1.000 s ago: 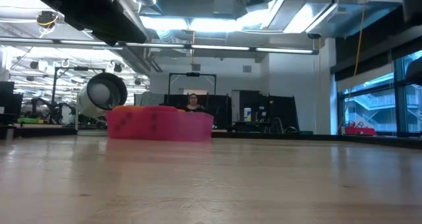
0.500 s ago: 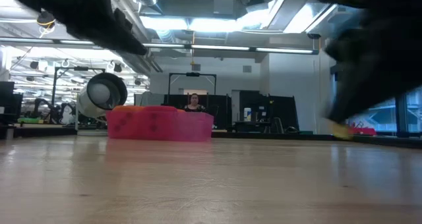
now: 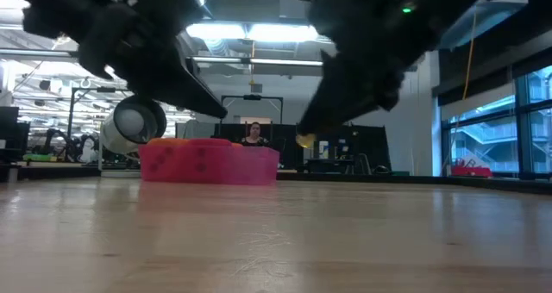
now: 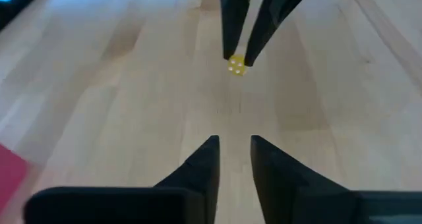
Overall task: Pick & Place Dice
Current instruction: Put the small yellow die into the red bin
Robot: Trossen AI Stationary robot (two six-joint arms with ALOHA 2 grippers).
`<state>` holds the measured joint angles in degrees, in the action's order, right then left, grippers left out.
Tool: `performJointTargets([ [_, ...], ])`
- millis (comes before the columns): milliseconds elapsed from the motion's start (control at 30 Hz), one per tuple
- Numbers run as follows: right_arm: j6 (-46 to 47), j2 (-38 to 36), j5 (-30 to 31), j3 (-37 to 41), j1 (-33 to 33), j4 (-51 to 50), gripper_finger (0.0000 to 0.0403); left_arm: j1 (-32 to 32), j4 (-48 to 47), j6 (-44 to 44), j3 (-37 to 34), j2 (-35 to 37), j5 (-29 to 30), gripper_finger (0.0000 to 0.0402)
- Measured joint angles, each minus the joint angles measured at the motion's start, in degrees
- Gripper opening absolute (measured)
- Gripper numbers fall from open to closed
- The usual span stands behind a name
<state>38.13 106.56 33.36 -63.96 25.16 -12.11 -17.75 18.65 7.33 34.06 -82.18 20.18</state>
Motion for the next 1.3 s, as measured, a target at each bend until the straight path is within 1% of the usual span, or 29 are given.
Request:
performJointTargets([
  [167,-3.60,-0.01,-1.66,0.00,-1.70,6.28,0.0066,1.92,1.37,0.13,0.00,-3.13,-0.87,0.0121],
  [233,-6.22,-0.01,-2.91,0.00,-2.05,8.85,0.0066,2.67,1.38,1.81,0.00,-3.90,-1.26,0.0134],
  [367,-9.22,-0.02,-4.30,0.00,-2.57,12.91,0.0066,4.25,3.42,6.81,0.00,-4.61,-5.96,0.0156],
  [433,-9.24,-0.02,-4.27,0.00,-2.89,13.83,0.0066,4.66,5.57,6.82,0.02,-4.99,-7.66,0.0165],
  [500,-9.24,-0.02,-4.27,0.00,-3.29,14.31,0.0066,4.67,7.07,5.91,0.00,-5.07,-8.13,0.0171],
  [767,-8.78,-0.02,-4.30,0.00,-4.65,16.86,0.0066,4.65,9.96,1.49,0.02,-5.02,-8.34,0.0175],
  [1300,-8.59,-0.02,-6.02,0.00,-5.68,19.82,0.0066,4.69,13.53,0.79,0.07,-5.02,-8.28,0.0175],
])
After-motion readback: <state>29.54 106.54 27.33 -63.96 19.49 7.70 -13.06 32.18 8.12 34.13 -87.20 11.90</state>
